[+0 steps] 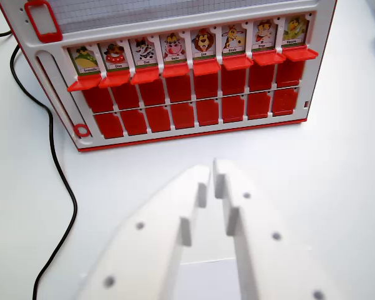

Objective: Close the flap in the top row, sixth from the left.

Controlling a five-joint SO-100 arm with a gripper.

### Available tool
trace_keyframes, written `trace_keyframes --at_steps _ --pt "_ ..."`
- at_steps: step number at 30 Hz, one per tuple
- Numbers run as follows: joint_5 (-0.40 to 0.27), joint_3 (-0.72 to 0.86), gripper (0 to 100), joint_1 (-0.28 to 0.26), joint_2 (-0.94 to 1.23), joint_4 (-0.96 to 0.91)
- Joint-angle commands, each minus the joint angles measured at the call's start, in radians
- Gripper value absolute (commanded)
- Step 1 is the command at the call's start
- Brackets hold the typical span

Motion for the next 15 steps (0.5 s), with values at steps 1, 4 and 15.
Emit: trace_keyframes --at_steps 1,4,15 --pt "0.066 0.003 0 0.041 -0.028 -0.052" --pt "0.106 0.040 0 0.091 -0.087 -0.080" --pt "0.212 -0.098 0 0.141 -0.393 -0.178"
